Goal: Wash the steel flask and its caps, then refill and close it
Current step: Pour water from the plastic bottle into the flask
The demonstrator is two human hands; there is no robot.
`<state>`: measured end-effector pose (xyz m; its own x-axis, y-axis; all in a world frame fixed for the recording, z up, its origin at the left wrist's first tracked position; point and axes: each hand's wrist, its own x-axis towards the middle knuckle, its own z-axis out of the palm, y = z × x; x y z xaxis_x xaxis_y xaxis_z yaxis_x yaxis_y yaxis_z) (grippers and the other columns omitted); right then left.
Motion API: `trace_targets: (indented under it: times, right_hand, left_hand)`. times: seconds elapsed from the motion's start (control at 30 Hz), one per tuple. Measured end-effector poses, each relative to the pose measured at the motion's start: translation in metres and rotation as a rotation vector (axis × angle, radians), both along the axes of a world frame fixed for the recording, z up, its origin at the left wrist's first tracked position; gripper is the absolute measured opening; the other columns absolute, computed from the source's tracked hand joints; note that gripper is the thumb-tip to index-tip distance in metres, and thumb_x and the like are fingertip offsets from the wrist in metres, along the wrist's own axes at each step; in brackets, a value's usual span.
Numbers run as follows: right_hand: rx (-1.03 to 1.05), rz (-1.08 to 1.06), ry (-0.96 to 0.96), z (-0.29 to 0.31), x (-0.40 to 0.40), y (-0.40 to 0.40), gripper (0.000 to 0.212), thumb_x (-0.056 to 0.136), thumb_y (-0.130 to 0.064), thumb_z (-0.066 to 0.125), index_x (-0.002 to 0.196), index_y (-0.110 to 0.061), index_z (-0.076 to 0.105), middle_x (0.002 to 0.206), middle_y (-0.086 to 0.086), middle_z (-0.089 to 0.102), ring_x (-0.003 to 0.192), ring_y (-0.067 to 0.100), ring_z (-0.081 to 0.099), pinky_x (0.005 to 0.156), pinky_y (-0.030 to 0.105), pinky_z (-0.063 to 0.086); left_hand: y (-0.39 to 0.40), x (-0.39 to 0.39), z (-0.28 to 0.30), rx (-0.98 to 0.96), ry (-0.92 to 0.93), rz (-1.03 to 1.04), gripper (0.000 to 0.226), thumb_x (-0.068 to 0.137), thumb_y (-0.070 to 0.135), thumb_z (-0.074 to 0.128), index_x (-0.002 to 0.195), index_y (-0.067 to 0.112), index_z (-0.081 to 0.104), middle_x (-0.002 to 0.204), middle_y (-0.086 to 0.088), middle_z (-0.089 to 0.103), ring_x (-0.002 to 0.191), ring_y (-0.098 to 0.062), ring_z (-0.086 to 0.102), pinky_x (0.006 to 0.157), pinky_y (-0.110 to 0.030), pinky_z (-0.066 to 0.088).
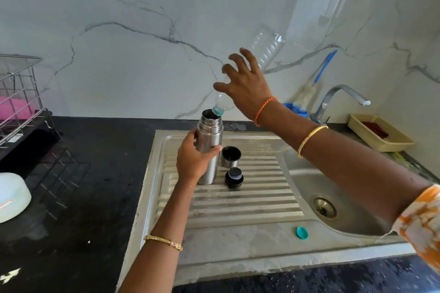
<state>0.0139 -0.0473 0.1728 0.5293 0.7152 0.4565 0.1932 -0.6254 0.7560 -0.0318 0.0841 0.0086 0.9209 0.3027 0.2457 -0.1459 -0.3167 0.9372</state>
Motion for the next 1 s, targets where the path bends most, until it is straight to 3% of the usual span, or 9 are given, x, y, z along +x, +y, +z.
trace_targets:
  times: [0.1, 0.17, 0.33, 0.57, 0.8, 1.0]
  right_hand:
    - [-0.128, -0.022, -0.049, 0.003, -0.001, 0.006, 0.021, 0.075, -0.019, 0.064, 0.085, -0.036, 0.071, 0.096, 0.005, 0.067, 0.108, 0.035, 0.060, 0.106, 0.051, 0.035]
    - [-0.163, -0.014, -0.051, 0.005, -0.003, 0.010, 0.018, 0.069, -0.018, 0.073, 0.079, -0.032, 0.071, 0.092, 0.007, 0.067, 0.105, 0.036, 0.062, 0.106, 0.051, 0.036]
    - [-0.199, -0.007, -0.080, 0.007, -0.007, 0.018, 0.014, 0.066, -0.028, 0.078, 0.075, -0.034, 0.069, 0.093, 0.003, 0.068, 0.109, 0.032, 0.061, 0.108, 0.047, 0.036]
    - [-0.267, -0.089, -0.022, 0.012, -0.011, 0.029, 0.029, 0.055, -0.038, 0.087, 0.078, -0.039, 0.069, 0.104, -0.001, 0.067, 0.118, 0.029, 0.056, 0.112, 0.046, 0.028]
    - [-0.353, -0.222, -0.026, 0.018, -0.017, 0.037, 0.036, 0.079, -0.032, 0.074, 0.112, -0.037, 0.062, 0.137, 0.007, 0.050, 0.139, 0.038, 0.030, 0.112, 0.053, 0.000]
    - [-0.353, -0.267, -0.008, 0.023, -0.024, 0.034, 0.041, 0.076, -0.031, 0.078, 0.112, -0.036, 0.061, 0.133, 0.006, 0.051, 0.138, 0.039, 0.030, 0.110, 0.059, 0.001]
  left_hand:
    - [-0.001, -0.001, 0.001, -0.001, 0.013, 0.003, 0.063, 0.066, 0.036, 0.087, 0.121, 0.023, 0.058, 0.110, 0.009, 0.066, 0.097, -0.008, 0.059, 0.081, -0.027, 0.046]
    - [-0.001, -0.002, 0.002, 0.004, 0.019, 0.011, 0.062, 0.066, 0.037, 0.087, 0.120, 0.024, 0.058, 0.108, 0.010, 0.065, 0.097, -0.008, 0.059, 0.079, -0.026, 0.045]
    - [-0.001, -0.002, 0.004, 0.021, 0.039, 0.026, 0.062, 0.065, 0.039, 0.086, 0.119, 0.024, 0.058, 0.110, 0.008, 0.066, 0.096, -0.007, 0.058, 0.080, -0.027, 0.046]
    - [-0.001, -0.004, 0.008, 0.033, 0.054, 0.028, 0.063, 0.066, 0.038, 0.086, 0.120, 0.023, 0.058, 0.112, 0.007, 0.066, 0.094, -0.007, 0.056, 0.079, -0.027, 0.044]
    - [-0.003, -0.003, 0.008, 0.032, 0.052, 0.037, 0.062, 0.067, 0.037, 0.086, 0.120, 0.022, 0.057, 0.108, 0.009, 0.063, 0.093, -0.009, 0.057, 0.079, -0.028, 0.045]
    - [-0.003, -0.004, 0.007, 0.032, 0.048, 0.043, 0.061, 0.066, 0.038, 0.086, 0.118, 0.024, 0.058, 0.110, 0.007, 0.067, 0.093, -0.008, 0.058, 0.079, -0.027, 0.046]
